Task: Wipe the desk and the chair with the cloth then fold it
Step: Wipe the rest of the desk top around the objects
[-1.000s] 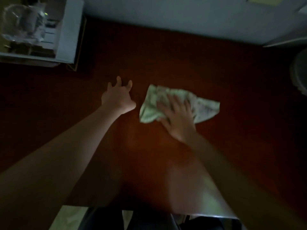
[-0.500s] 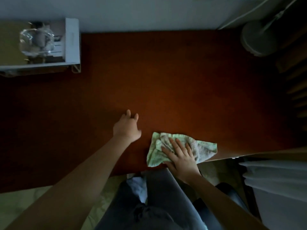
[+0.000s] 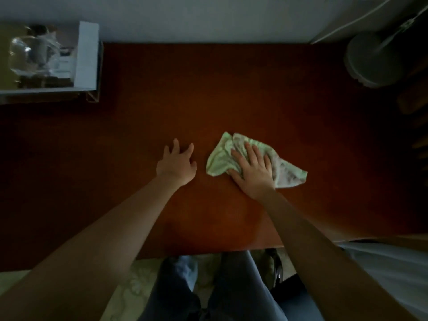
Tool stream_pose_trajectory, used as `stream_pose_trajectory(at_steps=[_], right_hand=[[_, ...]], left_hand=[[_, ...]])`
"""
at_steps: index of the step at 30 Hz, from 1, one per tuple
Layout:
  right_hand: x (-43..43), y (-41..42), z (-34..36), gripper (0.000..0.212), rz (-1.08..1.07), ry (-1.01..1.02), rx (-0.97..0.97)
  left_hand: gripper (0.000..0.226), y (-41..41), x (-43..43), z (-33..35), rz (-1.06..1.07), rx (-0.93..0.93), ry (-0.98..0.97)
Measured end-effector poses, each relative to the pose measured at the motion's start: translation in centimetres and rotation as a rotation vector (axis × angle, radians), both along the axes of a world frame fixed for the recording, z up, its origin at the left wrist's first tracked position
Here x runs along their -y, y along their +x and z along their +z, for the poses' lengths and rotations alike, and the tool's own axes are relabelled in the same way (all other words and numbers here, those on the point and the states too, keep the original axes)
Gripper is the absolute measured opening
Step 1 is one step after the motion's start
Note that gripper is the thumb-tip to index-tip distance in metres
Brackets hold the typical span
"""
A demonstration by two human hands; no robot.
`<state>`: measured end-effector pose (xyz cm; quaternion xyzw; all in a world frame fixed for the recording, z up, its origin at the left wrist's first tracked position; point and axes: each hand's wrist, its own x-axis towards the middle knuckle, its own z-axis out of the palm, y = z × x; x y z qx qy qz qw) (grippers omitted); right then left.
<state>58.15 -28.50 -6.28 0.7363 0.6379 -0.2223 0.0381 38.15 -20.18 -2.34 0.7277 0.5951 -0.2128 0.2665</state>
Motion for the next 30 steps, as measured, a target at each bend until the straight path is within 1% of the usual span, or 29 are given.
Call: stream_pose_trajectory(at_steps=[3, 6, 9, 11, 14, 16, 19, 21, 23, 27, 30], right_hand=[[-5.8, 3.2, -0.2, 0.061, 0.043, 0.029, -0.025], [-12.3, 6.8, -0.7, 0.062, 0.074, 0.058, -0.039], [-19.1, 9.4, -0.8, 0.062, 0.068, 0.126, -0.027], [-23.9, 11.0, -1.0, 0.062, 0.070, 0.143, -0.029], [-27.9, 12.3, -0.5, 0.063, 0.108, 0.131, -0.020], [-28.3, 12.5, -0.5, 0.062, 0.127, 0.130, -0.025], [-25.0, 12.5, -0.3, 0.061, 0.150, 0.134, -0.049], [-20.5, 12.7, -0.3, 0.061, 0.170, 0.122, -0.054], [-13.8, 12.9, -0.5, 0.061, 0.225, 0.118, -0.045], [2.9, 13.3, -1.0, 0.054, 0.376, 0.147, -0.061], [14.2, 14.5, -1.2, 0.059, 0.390, 0.116, -0.013]], left_hand=[[0.059, 3.6, -3.0, -0.5, 0.026, -0.002, 0.075], [0.057, 7.6, -5.7, -1.2, 0.097, 0.005, 0.165], [0.058, 10.3, -6.3, -1.6, 0.146, -0.008, 0.233], [0.060, 11.3, -6.3, -2.1, 0.144, -0.051, 0.262], [0.065, 11.0, -6.0, -1.8, 0.096, -0.125, 0.222], [0.067, 10.8, -6.7, -1.3, 0.071, -0.154, 0.155], [0.066, 10.8, -8.2, -0.4, 0.089, -0.160, 0.016], [0.064, 11.2, -9.3, -0.1, 0.084, -0.169, -0.042], [0.064, 11.4, -9.7, 0.0, 0.088, -0.175, -0.060], [0.066, 11.5, -8.4, 0.2, 0.136, -0.119, -0.051], [0.068, 12.0, -6.0, 0.3, 0.149, -0.095, -0.072]])
